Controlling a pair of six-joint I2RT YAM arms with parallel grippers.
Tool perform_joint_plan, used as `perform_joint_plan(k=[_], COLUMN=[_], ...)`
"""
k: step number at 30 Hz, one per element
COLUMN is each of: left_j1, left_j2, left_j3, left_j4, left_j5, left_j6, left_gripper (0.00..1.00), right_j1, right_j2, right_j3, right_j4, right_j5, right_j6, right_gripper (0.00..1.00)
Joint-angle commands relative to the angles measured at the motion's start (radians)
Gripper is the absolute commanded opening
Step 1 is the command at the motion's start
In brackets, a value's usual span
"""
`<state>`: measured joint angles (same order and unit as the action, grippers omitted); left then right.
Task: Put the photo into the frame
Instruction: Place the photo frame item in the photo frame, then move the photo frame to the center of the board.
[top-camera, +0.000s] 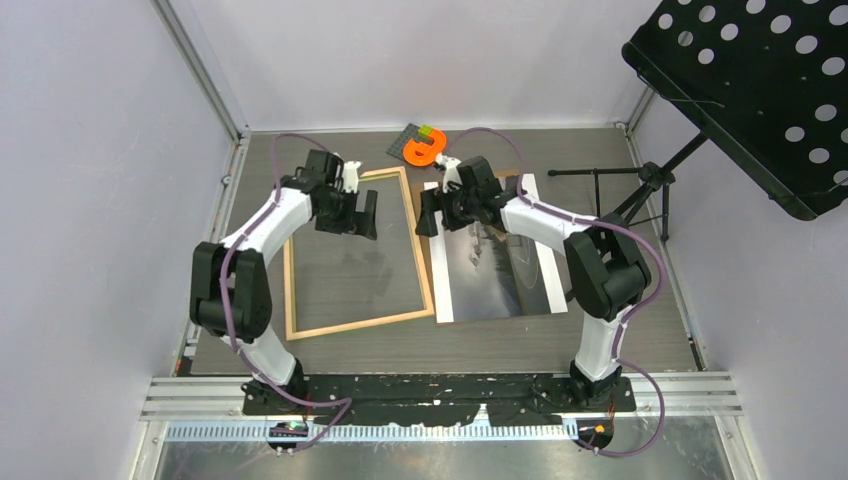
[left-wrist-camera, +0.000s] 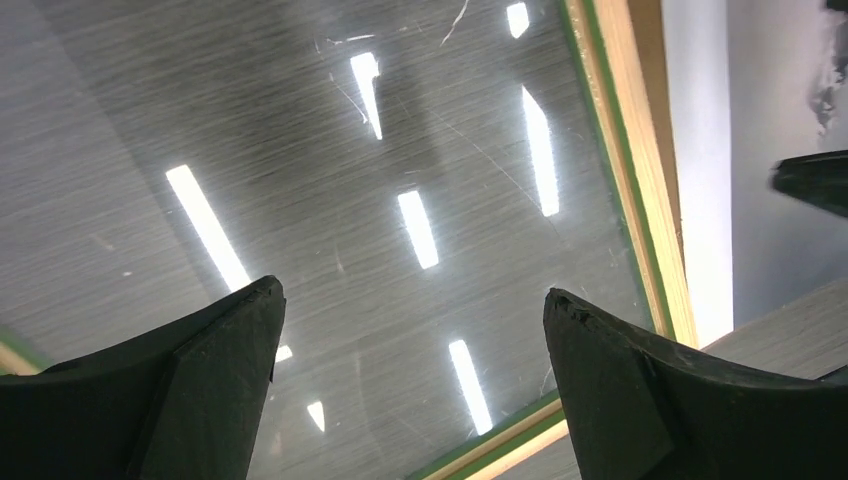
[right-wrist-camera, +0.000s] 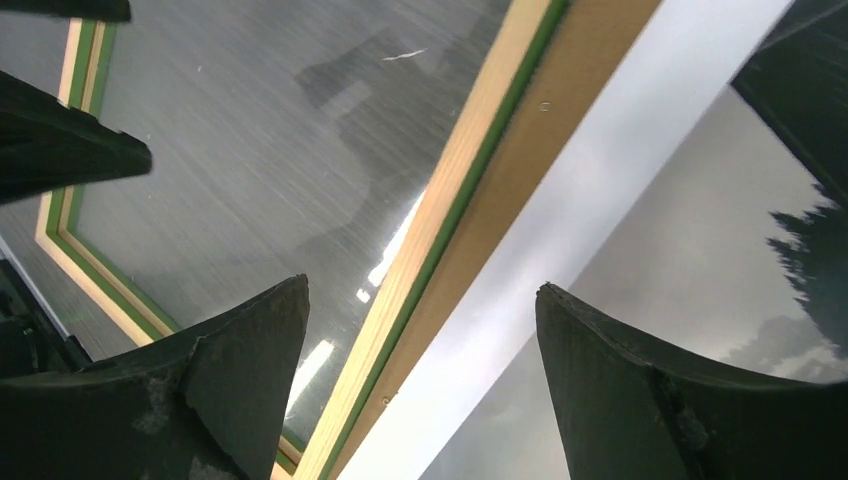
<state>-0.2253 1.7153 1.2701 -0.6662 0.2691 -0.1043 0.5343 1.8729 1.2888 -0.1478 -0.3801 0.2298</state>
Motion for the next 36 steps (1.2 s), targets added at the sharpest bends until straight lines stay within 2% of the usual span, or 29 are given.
perform_joint_plan(k=[1, 14, 36], left_j1=[-0.002, 0.048, 0.129], left_j2=[-0.112, -0.31, -0.354], left_j3=[-0.002, -0.071, -0.098], left_j4=[-0.027, -0.063, -0.098], left_j5=[-0.041, -0.111, -0.117], left_j6=[0.059, 0.159, 0.164], left_gripper=[1.0, 0.99, 0.99], right_j1=[0.061, 0.135, 0.226], right_j2=[-0.039, 0.027, 0.027], right_j3=[0.01, -0.006, -0.134], right_j4=[0.016, 0.01, 0.091], right_j5=[0.022, 0.009, -0.092], right_j6=[-0.096, -0.114, -0.071], right_gripper=[0.89, 0.86, 0.82])
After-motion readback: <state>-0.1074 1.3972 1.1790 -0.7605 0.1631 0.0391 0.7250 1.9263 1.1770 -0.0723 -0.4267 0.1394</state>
